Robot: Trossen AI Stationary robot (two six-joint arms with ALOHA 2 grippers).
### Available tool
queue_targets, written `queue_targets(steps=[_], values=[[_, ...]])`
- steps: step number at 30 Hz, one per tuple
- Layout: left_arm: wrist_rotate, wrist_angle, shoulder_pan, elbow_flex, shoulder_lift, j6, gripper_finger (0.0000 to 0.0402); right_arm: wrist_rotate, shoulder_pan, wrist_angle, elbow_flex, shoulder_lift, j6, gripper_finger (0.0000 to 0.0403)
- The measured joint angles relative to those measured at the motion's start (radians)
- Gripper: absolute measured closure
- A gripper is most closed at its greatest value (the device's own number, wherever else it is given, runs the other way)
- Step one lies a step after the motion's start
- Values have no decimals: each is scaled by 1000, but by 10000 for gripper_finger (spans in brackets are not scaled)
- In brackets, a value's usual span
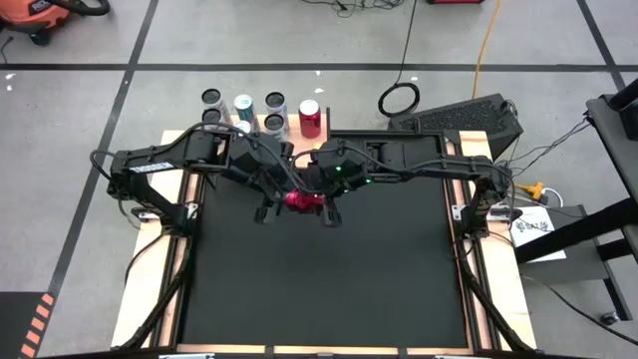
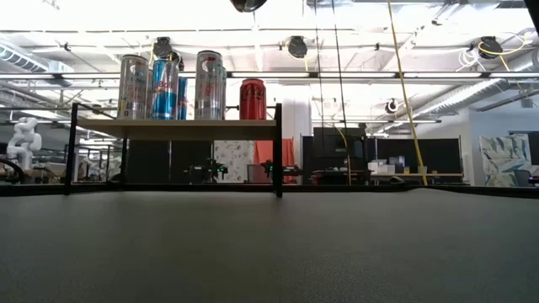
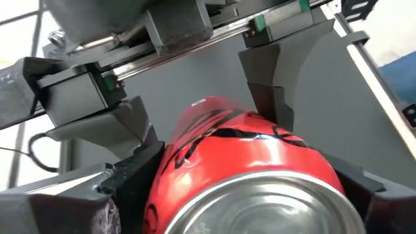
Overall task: Place canned beverage on shelf
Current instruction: Put the red black soda can on the shelf aligned with the red black soda can
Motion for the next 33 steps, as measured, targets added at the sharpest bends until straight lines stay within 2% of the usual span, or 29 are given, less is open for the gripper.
queue_targets(steps=[5, 13, 29, 33], values=[[-34, 4, 0, 0, -13, 9, 74, 49, 1, 9, 1, 0, 9, 132], [-42, -13, 0, 0, -14, -5, 73, 47, 2, 19, 1, 1, 15, 132], [-13, 18, 2, 0, -16, 12, 73, 48, 23, 39, 1, 1, 25, 132], [-15, -2, 2, 0, -16, -4, 73, 89, 28, 43, 1, 11, 20, 132]])
